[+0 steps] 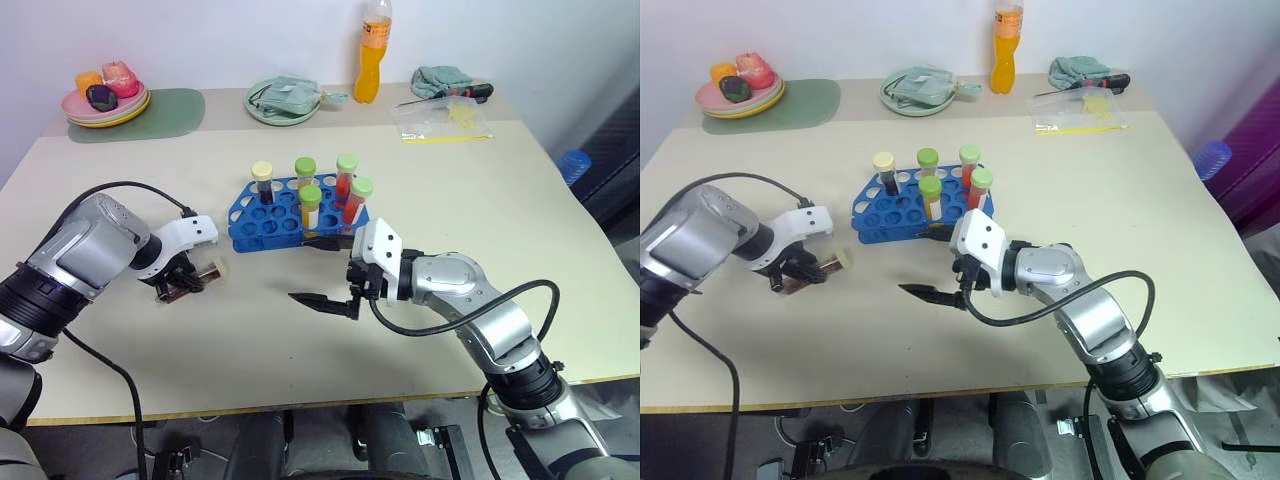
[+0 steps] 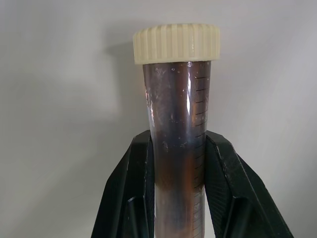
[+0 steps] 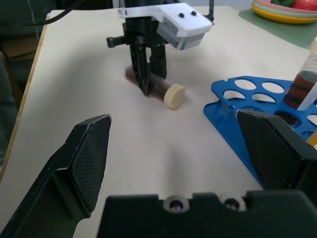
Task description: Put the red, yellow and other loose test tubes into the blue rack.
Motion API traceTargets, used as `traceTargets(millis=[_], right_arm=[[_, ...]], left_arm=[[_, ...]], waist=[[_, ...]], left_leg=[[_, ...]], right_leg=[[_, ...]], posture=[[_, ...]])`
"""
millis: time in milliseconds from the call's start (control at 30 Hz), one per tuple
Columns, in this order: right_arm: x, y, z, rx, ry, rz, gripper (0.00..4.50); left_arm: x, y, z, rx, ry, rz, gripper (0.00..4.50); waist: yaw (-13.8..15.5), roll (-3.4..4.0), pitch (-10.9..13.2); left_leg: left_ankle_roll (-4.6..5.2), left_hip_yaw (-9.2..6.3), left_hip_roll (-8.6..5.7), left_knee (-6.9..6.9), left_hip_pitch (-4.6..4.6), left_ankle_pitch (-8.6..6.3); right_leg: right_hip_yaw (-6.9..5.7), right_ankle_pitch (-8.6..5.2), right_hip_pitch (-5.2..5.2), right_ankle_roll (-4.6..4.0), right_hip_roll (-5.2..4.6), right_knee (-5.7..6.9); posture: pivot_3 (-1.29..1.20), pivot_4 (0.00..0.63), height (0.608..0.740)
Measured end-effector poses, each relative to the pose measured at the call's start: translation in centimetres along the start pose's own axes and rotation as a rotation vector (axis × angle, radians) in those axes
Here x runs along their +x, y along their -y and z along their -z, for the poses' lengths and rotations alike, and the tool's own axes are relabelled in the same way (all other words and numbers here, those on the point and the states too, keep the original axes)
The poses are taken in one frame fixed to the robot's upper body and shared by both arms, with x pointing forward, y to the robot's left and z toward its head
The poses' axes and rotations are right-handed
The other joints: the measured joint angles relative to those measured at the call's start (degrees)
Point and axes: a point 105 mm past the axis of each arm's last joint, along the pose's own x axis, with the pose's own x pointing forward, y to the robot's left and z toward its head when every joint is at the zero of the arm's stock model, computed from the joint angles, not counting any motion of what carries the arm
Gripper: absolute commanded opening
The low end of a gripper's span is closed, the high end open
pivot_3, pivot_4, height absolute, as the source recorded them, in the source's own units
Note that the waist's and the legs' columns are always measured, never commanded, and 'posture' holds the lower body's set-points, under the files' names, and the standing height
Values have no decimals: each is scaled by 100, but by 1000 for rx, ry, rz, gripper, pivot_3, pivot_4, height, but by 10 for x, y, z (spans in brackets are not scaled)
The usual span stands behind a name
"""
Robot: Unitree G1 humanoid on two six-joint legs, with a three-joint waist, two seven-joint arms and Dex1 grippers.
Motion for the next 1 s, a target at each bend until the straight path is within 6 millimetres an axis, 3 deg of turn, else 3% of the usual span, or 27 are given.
traceTargets(millis=[100, 167, 267, 333, 400, 500, 633, 733, 1000], right_arm=[[-1, 0, -1, -2, 2, 9, 4500], [-4, 1, 2, 10, -5, 30, 4500], [-10, 6, 7, 30, -9, 81, 4500], [-13, 12, 9, 58, 9, 151, 4500], [-14, 16, 13, 92, 22, 215, 4500], [-15, 23, 25, 153, 18, 304, 4500], [-14, 29, 26, 174, 30, 353, 4500], [-14, 32, 28, 174, 26, 368, 4500], [-17, 35, 29, 173, 20, 390, 4500]], left_arm=[[-10, 1, 17, 0, 92, 0, 767], [-25, 1, 15, 47, 301, -31, 767], [-59, 5, -11, 115, 696, -122, 767], [-80, 2, -37, 28, 938, -212, 767], [-86, 5, -66, -22, 1135, -336, 767], [-66, 26, -110, 23, 1229, -525, 767], [-33, 41, -145, -64, 1281, -669, 767], [-17, 39, -153, -167, 1303, -744, 767], [2, 25, -143, -228, 1275, -835, 767]], waist=[[-44, 1, 0], [-22, 1, 0], [80, -1, 0], [185, -1, -1], [237, -3, -3], [267, -19, -12], [268, -17, -12], [230, -16, -13], [146, -16, -13]], left_leg=[[3, -4, 14, -7, 1, -2], [3, -7, 19, -10, 0, -2], [-1, -12, 13, 4, -5, 0], [-2, -18, 2, 17, 2, 1], [-3, -14, -14, 24, 11, 1], [-4, 0, -33, 25, 14, 2], [-3, -2, -59, 17, 15, 2], [-3, -5, -49, 14, 17, 2], [-2, -8, -44, 12, 15, 2]], right_leg=[[3, 0, -9, -1, 1, 0], [3, -1, -13, -4, -7, 2], [-5, 0, -5, -6, -20, 0], [-7, 0, 19, -6, -28, -5], [-6, 5, 38, 2, -44, -9], [8, 14, 42, 14, -52, -10], [10, 15, 27, 16, -51, -2], [7, 15, 25, 16, -40, 1], [3, 15, 24, 17, -38, 0]], posture=[[0, 150, 740], [0, 150, 740], [0, 150, 740], [0, 150, 740], [0, 150, 740], [0, 150, 740], [0, 150, 740], [0, 150, 740], [0, 150, 740]])
